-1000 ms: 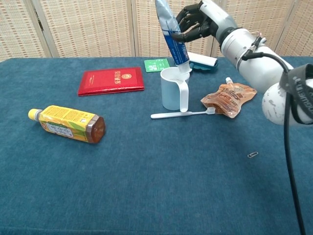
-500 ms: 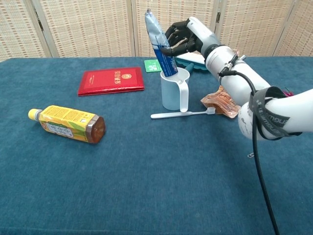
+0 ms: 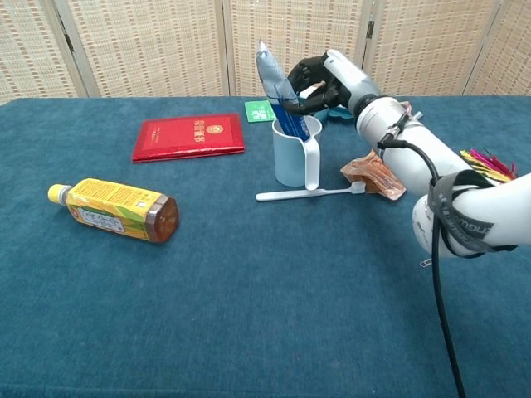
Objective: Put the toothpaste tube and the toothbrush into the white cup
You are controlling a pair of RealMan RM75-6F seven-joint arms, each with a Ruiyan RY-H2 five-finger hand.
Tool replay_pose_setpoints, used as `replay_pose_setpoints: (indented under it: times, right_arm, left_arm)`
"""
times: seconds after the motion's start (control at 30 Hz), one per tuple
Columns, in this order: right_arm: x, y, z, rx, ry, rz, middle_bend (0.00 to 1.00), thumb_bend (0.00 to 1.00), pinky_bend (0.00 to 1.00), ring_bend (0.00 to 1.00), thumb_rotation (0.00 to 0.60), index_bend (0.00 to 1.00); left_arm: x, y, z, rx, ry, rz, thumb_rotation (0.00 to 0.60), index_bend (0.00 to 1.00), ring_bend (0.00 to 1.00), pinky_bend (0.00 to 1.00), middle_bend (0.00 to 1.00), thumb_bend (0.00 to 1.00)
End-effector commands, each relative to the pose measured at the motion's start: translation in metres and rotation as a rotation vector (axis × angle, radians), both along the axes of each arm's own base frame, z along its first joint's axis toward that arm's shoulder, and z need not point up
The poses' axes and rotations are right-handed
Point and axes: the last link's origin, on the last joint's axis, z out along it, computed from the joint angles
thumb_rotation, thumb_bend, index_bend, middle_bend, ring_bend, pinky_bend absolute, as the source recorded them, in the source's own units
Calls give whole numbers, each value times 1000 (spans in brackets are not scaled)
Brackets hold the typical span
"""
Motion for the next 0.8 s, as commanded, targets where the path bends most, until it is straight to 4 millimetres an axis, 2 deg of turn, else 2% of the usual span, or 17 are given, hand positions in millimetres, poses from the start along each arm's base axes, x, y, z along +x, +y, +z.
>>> replay_pose_setpoints:
  times: [0.03, 0.27, 0.47, 0.57, 0.8]
  right_arm:
    - [-4, 2, -2, 10, 1, -1, 414, 247, 285, 239, 600, 641]
    - [-13, 5, -2, 28, 14, 8, 327, 215, 184, 148, 600, 322]
    - [-18, 7, 3, 27, 19, 23, 260, 208, 154, 113, 600, 151]
    - [-20, 9, 9, 18, 21, 51, 221, 208, 124, 91, 600, 25]
    - [-39, 18, 44, -75, 79, 137, 195, 208, 100, 63, 600, 0]
  left_arm:
    - [0, 0, 0, -1, 0, 0, 600, 269, 139, 201, 114, 222]
    - [1, 0, -2, -5, -3, -6, 600, 268, 139, 201, 114, 221]
    - [3, 1, -2, -6, -2, -11, 600, 268, 139, 201, 114, 221]
    - [3, 1, -2, -4, -3, -12, 600, 268, 139, 201, 114, 221]
    - [5, 2, -2, -2, -5, -21, 600, 268, 139, 201, 114, 221]
